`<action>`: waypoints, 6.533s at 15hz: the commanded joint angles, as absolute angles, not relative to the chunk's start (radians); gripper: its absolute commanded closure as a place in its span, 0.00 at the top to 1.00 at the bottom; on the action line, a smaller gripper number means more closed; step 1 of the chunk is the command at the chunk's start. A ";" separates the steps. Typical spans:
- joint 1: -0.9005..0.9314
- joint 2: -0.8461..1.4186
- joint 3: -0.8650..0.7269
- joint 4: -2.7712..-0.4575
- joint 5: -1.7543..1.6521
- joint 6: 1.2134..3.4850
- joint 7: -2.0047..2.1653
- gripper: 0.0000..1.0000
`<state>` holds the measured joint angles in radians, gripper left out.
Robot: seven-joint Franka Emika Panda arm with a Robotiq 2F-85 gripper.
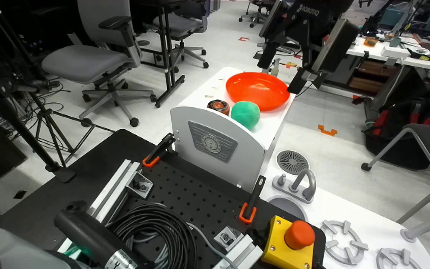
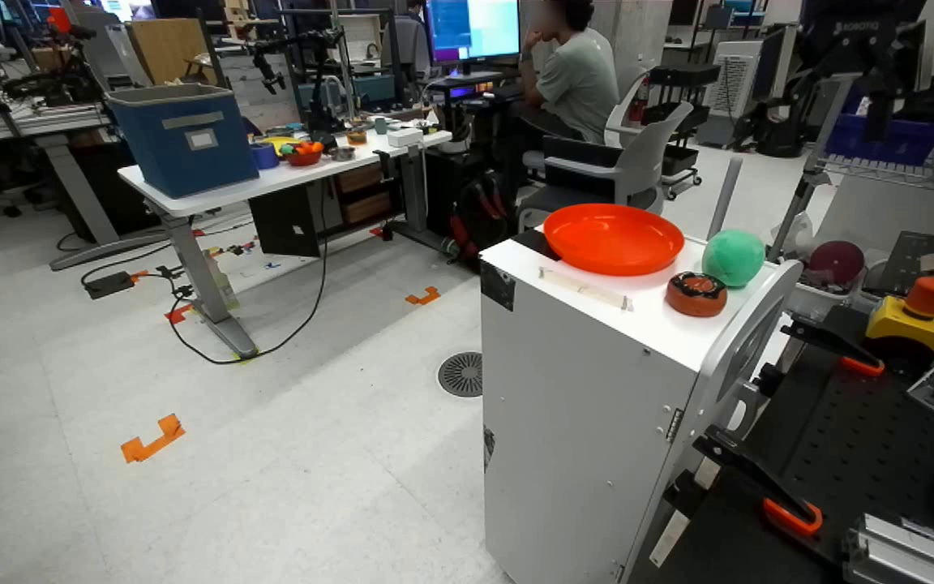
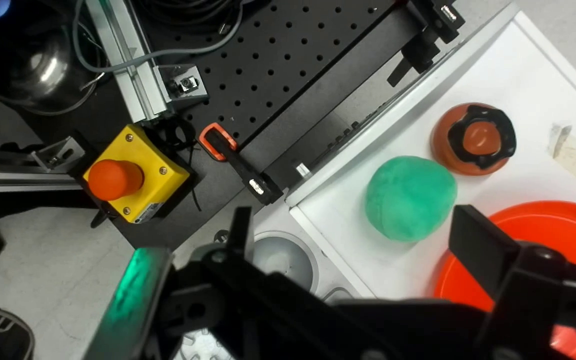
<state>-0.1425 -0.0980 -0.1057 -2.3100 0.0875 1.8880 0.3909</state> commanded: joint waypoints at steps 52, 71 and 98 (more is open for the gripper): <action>-0.133 -0.105 -0.101 -2.194 0.038 1.800 0.276 1.00; -0.133 -0.105 -0.101 -2.194 0.038 1.800 0.276 1.00; -0.133 -0.105 -0.101 -2.194 0.038 1.800 0.276 1.00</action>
